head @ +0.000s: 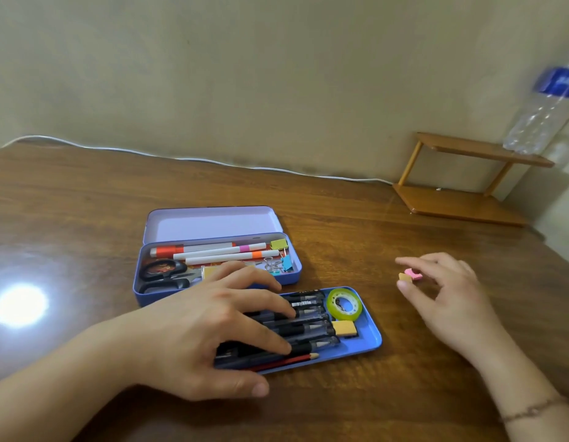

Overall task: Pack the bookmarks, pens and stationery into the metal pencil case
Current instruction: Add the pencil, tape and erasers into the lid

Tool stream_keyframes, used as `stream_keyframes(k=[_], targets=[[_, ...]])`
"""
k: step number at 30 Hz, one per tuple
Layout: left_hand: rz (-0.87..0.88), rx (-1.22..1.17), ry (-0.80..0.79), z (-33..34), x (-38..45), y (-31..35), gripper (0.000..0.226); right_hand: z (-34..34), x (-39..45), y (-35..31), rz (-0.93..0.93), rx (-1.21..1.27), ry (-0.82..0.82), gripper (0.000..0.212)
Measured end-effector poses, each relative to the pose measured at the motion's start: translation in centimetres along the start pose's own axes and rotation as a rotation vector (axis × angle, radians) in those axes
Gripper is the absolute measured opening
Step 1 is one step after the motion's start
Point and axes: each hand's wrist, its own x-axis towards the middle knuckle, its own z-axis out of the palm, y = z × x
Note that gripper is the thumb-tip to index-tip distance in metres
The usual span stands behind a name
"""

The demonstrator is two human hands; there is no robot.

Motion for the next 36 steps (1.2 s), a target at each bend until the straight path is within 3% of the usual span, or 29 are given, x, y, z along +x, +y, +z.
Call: stream_keyframes(k=[4, 11, 15, 18, 21, 29, 36], targets=[[-0.007, 0.006, -0.002, 0.0, -0.1, 0.0, 0.041, 0.4, -0.1, 0.5, 0.091, -0.191, -0.120, 0.035], [-0.028, -0.001, 0.017, -0.1, -0.1, 0.0, 0.041, -0.3, -1.7, -0.9, 0.066, -0.024, -0.145, 0.019], [-0.029, 0.015, 0.007, 0.0, -0.1, -0.1, 0.041, -0.3, -2.0, -1.5, 0.088, 0.005, -0.130, 0.020], [-0.030, 0.014, 0.009, 0.0, -0.1, -0.2, 0.042, -0.1, -2.4, -2.6, 0.081, 0.220, -0.073, 0.023], [-0.030, 0.019, 0.011, 0.0, -0.1, -0.2, 0.042, 0.4, -3.1, -4.5, 0.040, 0.456, -0.162, 0.022], [-0.039, 0.026, 0.020, 0.2, -0.1, -0.4, 0.045, 1.1, -3.6, -5.0, -0.150, 0.163, -0.167, 0.017], [-0.032, 0.038, 0.000, 0.2, -0.1, -0.4, 0.045, 0.2, -3.8, -5.0, -0.227, 0.147, -0.150, 0.014]])
